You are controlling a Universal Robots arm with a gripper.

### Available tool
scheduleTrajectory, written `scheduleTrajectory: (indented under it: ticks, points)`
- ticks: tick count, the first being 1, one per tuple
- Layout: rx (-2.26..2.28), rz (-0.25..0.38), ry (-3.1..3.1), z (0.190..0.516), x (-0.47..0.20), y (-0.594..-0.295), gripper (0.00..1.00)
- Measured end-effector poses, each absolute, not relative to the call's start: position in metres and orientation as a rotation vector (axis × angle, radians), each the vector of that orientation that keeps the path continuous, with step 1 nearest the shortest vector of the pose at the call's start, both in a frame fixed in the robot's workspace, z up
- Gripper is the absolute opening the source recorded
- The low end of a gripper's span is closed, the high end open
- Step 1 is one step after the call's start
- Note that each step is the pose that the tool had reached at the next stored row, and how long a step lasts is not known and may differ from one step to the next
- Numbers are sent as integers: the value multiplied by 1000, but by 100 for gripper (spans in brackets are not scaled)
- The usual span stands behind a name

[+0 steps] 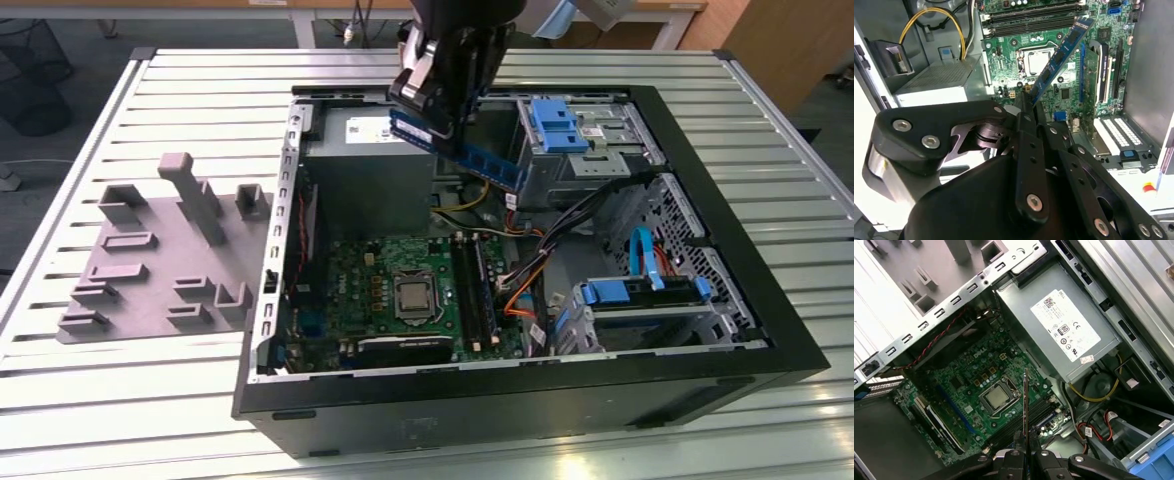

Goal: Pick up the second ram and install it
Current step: 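Insert the second ram into the second slot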

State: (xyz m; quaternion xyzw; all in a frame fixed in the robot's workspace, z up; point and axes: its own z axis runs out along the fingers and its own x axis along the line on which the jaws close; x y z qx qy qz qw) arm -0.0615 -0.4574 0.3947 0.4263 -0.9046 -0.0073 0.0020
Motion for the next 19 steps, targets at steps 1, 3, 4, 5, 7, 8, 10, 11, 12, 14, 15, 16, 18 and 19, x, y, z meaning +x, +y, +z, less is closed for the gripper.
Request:
scheduleTrajectory:
  ticks: [1,3,4,5,7,8,10,11,12,14,15,16,18,19]
  points:
    - [1322,-23,-2845,395,-62,-457,14]
    - [1288,-22,-2861,395,-62,-457,14]
    - [1271,-22,-2869,395,-62,-457,14]
    - [1253,-22,-2877,394,-62,-457,14]
    - [1216,-21,-2892,394,-62,-457,14]
    - [1199,-21,-2899,394,-62,-457,14]
    - [1169,-21,-2912,394,-62,-457,14]
    - [1154,-21,-2918,394,-62,-457,14]
    - [1139,-21,-2924,394,-62,-457,14]
    - [1107,-20,-2936,394,-62,-457,14]
    - [1093,-20,-2941,394,-62,-457,14]
    - [1078,-20,-2947,394,-62,-457,14]
    - [1048,-19,-2957,394,-62,-457,14]
    - [1034,-19,-2962,394,-62,-457,14]
